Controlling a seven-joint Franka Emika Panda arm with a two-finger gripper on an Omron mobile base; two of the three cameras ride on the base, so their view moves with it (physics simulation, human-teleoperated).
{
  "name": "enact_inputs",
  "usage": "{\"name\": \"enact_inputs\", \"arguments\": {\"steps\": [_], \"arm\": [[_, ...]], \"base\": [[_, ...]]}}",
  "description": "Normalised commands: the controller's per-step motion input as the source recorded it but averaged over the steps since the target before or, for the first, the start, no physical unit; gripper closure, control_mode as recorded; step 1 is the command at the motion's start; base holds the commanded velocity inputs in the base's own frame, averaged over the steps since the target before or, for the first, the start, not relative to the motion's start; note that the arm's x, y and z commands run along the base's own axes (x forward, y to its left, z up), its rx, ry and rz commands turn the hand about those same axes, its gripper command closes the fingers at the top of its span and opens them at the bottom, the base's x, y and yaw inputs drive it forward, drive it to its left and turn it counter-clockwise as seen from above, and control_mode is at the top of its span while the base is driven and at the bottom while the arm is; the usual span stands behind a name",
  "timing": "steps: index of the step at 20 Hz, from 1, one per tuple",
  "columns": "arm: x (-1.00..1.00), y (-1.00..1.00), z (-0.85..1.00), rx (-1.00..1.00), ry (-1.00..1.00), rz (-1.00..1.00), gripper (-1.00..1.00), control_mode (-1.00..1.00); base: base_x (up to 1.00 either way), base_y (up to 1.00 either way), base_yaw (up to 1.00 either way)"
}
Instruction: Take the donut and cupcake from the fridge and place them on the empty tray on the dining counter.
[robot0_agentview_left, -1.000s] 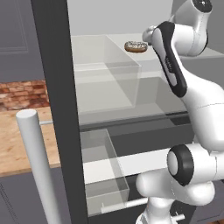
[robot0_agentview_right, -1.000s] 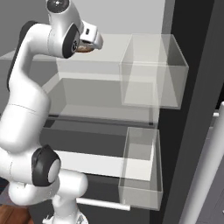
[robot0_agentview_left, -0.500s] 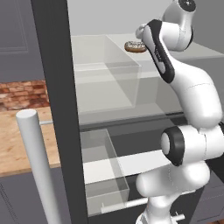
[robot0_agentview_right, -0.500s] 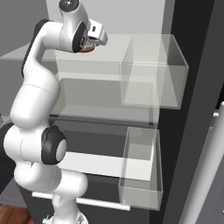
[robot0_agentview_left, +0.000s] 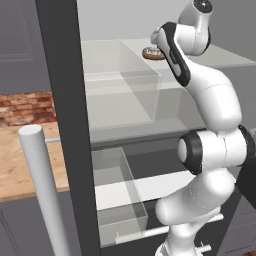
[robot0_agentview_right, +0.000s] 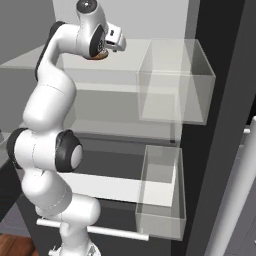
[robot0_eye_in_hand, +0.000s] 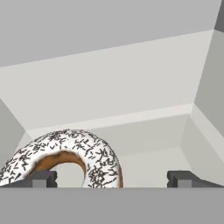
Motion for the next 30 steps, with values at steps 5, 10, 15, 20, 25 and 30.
{"name": "enact_inputs", "arguments": {"steps": [5,10,15,20,25,30], "arm": [[0.05,0.0,-0.04,0.0,0.0,0.0,-1.0,-1.0],[0.0,0.0,-0.15,0.0,0.0,0.0,-1.0,-1.0],[0.0,0.03,-0.21,0.01,0.0,0.0,-1.0,-1.0],[0.2,0.07,-0.16,0.0,0.0,0.0,-1.0,-1.0],[0.54,0.0,-0.03,0.0,0.0,0.0,-1.0,-1.0],[0.12,0.13,-0.38,0.0,0.12,0.0,1.0,-1.0]], "base": [[0.0,0.0,0.0],[0.0,0.0,0.0],[0.0,0.0,0.0],[0.0,0.0,0.0],[0.0,0.0,0.0],[0.0,0.0,0.0]]}}
